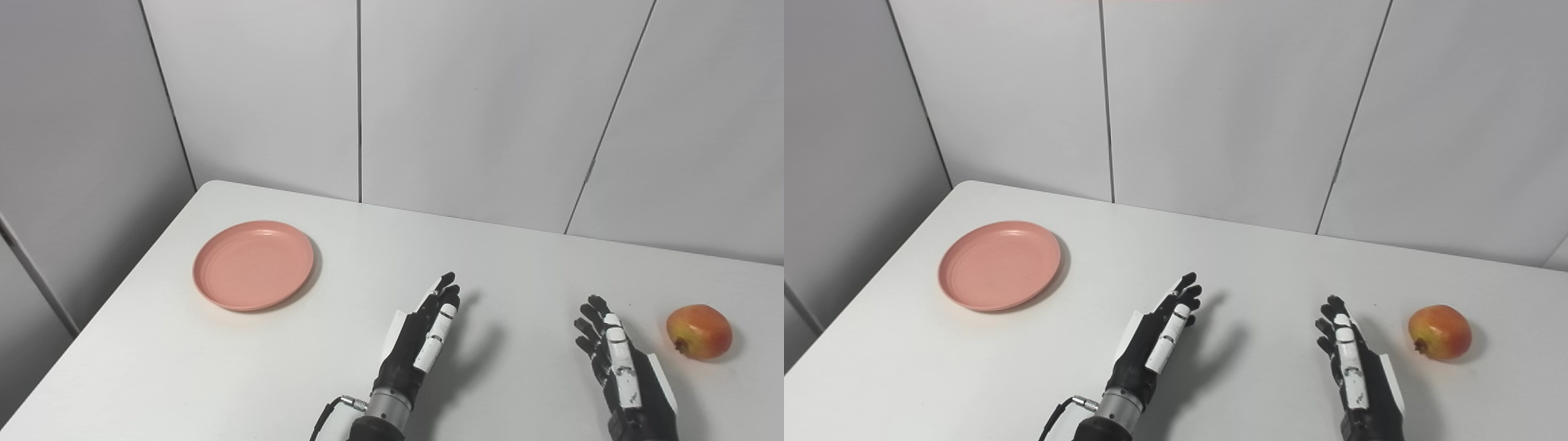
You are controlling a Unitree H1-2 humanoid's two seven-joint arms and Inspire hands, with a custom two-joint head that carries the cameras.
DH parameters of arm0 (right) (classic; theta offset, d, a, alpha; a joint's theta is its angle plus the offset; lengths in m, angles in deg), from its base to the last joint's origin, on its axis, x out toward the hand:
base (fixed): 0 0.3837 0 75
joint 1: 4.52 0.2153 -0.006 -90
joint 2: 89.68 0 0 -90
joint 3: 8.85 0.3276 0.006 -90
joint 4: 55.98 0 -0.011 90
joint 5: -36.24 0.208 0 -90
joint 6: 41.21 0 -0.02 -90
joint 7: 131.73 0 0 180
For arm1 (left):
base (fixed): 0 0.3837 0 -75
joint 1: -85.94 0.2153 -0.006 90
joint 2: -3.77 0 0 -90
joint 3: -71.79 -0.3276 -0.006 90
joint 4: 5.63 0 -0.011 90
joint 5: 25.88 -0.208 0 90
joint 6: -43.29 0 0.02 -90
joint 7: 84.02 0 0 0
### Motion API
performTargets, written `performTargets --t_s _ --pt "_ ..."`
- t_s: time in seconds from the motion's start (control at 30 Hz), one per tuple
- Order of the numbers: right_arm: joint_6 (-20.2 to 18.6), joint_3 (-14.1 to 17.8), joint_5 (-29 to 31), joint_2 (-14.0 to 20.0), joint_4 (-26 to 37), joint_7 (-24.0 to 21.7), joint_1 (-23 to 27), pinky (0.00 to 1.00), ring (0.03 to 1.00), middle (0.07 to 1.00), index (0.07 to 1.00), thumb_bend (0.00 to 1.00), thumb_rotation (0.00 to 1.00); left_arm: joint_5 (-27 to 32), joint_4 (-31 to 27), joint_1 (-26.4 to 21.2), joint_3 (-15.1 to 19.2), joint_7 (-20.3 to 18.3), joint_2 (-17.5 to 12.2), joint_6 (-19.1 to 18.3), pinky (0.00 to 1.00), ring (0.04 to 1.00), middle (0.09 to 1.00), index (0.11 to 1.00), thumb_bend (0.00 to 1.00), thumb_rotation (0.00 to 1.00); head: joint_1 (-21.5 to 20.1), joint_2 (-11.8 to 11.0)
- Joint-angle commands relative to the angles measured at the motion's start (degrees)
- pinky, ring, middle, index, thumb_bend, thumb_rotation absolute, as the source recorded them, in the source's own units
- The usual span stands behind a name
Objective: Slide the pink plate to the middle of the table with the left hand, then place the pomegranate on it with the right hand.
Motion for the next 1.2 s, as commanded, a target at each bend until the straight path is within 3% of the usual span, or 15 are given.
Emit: performTargets --t_s 0.0,0.57,0.73,1.17 --pt "3.2 0.4 0.5 0.1 1.3 -0.4 0.9 0.94 0.926 0.937 0.931 0.22 1.00 -0.6 -1.0 -1.7 -0.7 0.6 1.6 2.1 0.89 0.916 0.930 0.917 0.45 1.00 0.0 0.0" --pt "3.9 0.0 -0.8 -0.2 -0.1 -0.1 1.7 0.92 0.924 0.936 0.933 0.20 1.00 0.0 -2.0 -3.2 1.4 0.6 0.9 2.3 0.89 0.922 0.934 0.925 0.44 1.00 0.4 -0.8" --pt "4.6 -0.2 -1.2 -0.1 -0.6 -0.2 1.8 0.92 0.924 0.935 0.933 0.18 1.00 -0.9 -3.4 -4.5 2.0 0.9 0.7 1.6 0.89 0.924 0.936 0.924 0.49 1.00 0.8 -1.3" --pt "6.1 -0.3 -1.7 -0.3 -2.9 -0.2 2.5 0.92 0.920 0.931 0.926 0.17 1.00 -0.7 -6.8 -9.8 6.5 1.0 -1.8 0.8 0.88 0.913 0.933 0.923 0.48 1.00 1.3 -2.3"
